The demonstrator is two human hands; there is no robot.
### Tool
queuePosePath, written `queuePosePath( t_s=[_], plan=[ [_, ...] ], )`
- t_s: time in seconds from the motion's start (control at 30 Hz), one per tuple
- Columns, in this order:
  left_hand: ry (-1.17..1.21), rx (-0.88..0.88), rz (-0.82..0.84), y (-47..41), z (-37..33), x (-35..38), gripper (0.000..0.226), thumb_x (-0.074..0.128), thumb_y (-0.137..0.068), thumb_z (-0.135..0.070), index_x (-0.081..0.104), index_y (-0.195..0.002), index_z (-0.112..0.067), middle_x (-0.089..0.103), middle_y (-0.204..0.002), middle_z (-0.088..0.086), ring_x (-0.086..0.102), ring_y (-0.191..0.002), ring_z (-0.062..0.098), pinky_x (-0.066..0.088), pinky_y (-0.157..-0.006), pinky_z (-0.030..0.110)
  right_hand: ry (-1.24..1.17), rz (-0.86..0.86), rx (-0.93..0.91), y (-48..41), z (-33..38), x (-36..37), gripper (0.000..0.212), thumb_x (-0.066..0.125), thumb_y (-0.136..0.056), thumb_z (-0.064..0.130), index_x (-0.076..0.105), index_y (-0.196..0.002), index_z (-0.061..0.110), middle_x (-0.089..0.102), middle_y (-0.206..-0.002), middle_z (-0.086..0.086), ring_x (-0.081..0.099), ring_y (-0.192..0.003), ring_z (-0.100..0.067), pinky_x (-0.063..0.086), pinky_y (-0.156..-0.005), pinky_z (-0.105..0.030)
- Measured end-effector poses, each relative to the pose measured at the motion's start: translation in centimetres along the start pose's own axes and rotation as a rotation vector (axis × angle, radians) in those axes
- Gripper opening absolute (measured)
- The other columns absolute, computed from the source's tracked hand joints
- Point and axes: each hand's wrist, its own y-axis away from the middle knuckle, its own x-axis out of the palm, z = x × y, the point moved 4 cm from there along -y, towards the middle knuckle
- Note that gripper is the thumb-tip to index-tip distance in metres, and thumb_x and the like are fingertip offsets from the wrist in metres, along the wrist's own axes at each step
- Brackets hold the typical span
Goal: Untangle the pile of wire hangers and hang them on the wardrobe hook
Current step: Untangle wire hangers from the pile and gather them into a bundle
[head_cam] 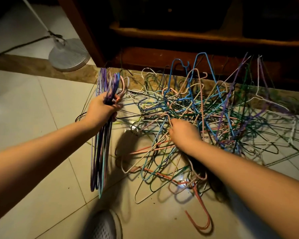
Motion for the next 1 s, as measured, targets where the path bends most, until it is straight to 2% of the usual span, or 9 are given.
queuePosePath(
  t_s=[0.13, 0.23, 0.3, 0.43, 0.5, 0.6, 0.77, 0.9, 1.0],
  plan=[
    [-0.112, -0.019, 0.062, -1.3, 1.9, 0.6, 0.028, 0.061, -0.083, 0.004, 0.053, -0.076, -0.022, 0.050, -0.065, 0.002, 0.045, -0.053, 0.014, 0.044, -0.045, 0.024, -0.074, -0.018, -0.028, -0.3, -0.2, -0.3, 0.024, 0.041, -0.094, 0.018, 0.058, -0.110, 0.013, 0.064, -0.093, -0.008, 0.060, -0.084, -0.029, 0.054, -0.075, -0.039],
    [-0.227, -0.014, 0.100, -2.2, 3.4, 1.4, 0.024, 0.063, -0.082, 0.003, 0.056, -0.078, -0.020, 0.052, -0.066, 0.003, 0.047, -0.052, 0.015, 0.046, -0.042, 0.020, -0.067, -0.046, -0.066, -0.3, 0.0, -0.5, 0.026, 0.042, -0.094, 0.022, 0.059, -0.111, 0.011, 0.066, -0.099, -0.010, 0.061, -0.089, -0.031, 0.053, -0.077, -0.038],
    [-0.309, -0.007, 0.142, -2.6, 4.4, 2.1, 0.018, 0.065, -0.081, 0.002, 0.061, -0.089, -0.014, 0.056, -0.071, 0.003, 0.050, -0.052, 0.013, 0.048, -0.042, 0.018, -0.056, -0.048, -0.093, -0.2, 0.4, -0.6, 0.030, 0.042, -0.094, 0.022, 0.058, -0.118, 0.011, 0.066, -0.105, -0.012, 0.061, -0.094, -0.031, 0.052, -0.080, -0.037],
    [-0.610, 0.048, 0.232, -4.2, 5.0, 2.7, 0.018, 0.069, -0.079, -0.005, 0.064, -0.096, -0.011, 0.065, -0.080, 0.012, 0.063, -0.063, 0.027, 0.055, -0.056, 0.032, -0.044, -0.019, -0.152, 0.3, 1.8, -0.4, 0.037, 0.040, -0.096, 0.021, 0.051, -0.130, 0.016, 0.063, -0.116, -0.011, 0.059, -0.101, -0.030, 0.050, -0.086, -0.037],
    [-0.652, 0.041, 0.202, -5.2, 4.9, 2.3, 0.015, 0.067, -0.080, -0.006, 0.064, -0.093, -0.013, 0.063, -0.077, 0.012, 0.062, -0.065, 0.026, 0.050, -0.057, 0.031, -0.044, -0.020, -0.179, 0.7, 2.2, -0.4, 0.037, 0.039, -0.096, 0.021, 0.051, -0.130, 0.016, 0.063, -0.115, -0.011, 0.059, -0.100, -0.030, 0.050, -0.086, -0.037],
    [-0.593, 0.039, 0.118, -6.0, 4.7, 1.8, 0.017, 0.065, -0.079, -0.003, 0.065, -0.096, -0.009, 0.062, -0.080, 0.010, 0.058, -0.068, 0.022, 0.047, -0.060, 0.031, -0.062, -0.028, -0.187, 1.3, 1.8, -0.8, 0.036, 0.039, -0.096, 0.023, 0.051, -0.130, 0.018, 0.063, -0.116, -0.009, 0.059, -0.101, -0.030, 0.050, -0.086, -0.036],
    [-0.535, 0.060, 0.132, -5.6, 5.5, 1.6, 0.018, 0.065, -0.079, 0.000, 0.066, -0.095, -0.005, 0.067, -0.089, 0.019, 0.062, -0.075, 0.028, 0.053, -0.069, 0.040, -0.103, 0.002, -0.266, 3.5, 0.7, -1.8, 0.039, 0.040, -0.098, 0.027, 0.047, -0.135, 0.018, 0.059, -0.128, -0.004, 0.054, -0.114, -0.022, 0.042, -0.096, -0.031],
    [-0.411, 0.034, 0.108, -5.2, 5.1, 1.0, 0.019, 0.060, -0.083, 0.002, 0.060, -0.091, -0.015, 0.060, -0.071, 0.004, 0.052, -0.056, 0.018, 0.046, -0.047, 0.023, -0.260, -0.123, -0.241, 5.1, -0.9, -3.8, 0.036, 0.047, -0.096, 0.022, 0.053, -0.132, 0.017, 0.062, -0.123, -0.004, 0.057, -0.109, -0.020, 0.039, -0.084, -0.023],
    [-0.290, 0.008, 0.023, -5.0, 4.2, -0.1, 0.025, 0.059, -0.085, 0.003, 0.058, -0.082, -0.022, 0.057, -0.066, 0.000, 0.046, -0.048, 0.010, 0.040, -0.041, 0.019, -0.438, -0.261, -0.205, 5.5, -1.8, -5.1, 0.033, 0.053, -0.093, 0.015, 0.058, -0.126, 0.012, 0.068, -0.110, -0.008, 0.062, -0.097, -0.021, 0.038, -0.076, -0.019]
  ],
)
